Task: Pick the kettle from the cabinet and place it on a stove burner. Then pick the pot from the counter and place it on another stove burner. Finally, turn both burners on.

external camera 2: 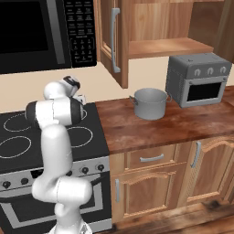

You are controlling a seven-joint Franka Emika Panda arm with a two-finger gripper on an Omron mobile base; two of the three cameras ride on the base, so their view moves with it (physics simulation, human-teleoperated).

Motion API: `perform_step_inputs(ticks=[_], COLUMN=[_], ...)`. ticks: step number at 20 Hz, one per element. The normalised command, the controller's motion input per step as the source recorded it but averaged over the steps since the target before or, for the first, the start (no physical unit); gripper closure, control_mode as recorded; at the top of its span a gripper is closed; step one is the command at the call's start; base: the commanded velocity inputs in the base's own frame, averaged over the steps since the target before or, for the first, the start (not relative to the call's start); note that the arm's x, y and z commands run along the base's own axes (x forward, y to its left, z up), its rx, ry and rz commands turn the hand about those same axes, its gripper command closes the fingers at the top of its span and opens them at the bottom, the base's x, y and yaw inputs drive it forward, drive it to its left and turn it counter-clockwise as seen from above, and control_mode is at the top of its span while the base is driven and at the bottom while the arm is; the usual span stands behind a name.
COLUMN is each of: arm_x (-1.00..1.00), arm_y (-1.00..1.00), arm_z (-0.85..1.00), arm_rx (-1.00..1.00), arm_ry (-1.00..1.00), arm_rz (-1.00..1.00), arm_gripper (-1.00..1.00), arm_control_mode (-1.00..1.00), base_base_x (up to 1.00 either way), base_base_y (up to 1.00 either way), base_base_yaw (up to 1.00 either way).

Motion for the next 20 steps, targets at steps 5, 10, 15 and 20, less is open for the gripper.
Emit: perform_step_inputs(ticks=[5, 10, 15, 20], arm_x=[0.16, 0.21, 0.22, 0.22], arm_y=[0.04, 0.02, 0.02, 0.05], arm_z=[-0.13, -0.13, -0.13, -0.14], arm_rx=[0.0, 0.0, 0.0, 0.0], arm_ry=[0.0, 0.0, 0.0, 0.0], arm_rz=[0.0, 0.0, 0.0, 0.0], arm_gripper=[1.0, 1.0, 1.0, 1.0], arm_control_mode=[-1.0, -1.0, -1.0, -1.0], base_base_x=[0.0, 0.0, 0.0, 0.0], base_base_y=[0.0, 0.0, 0.0, 0.0], base_base_yaw=[0.0, 0.0, 0.0, 0.0])
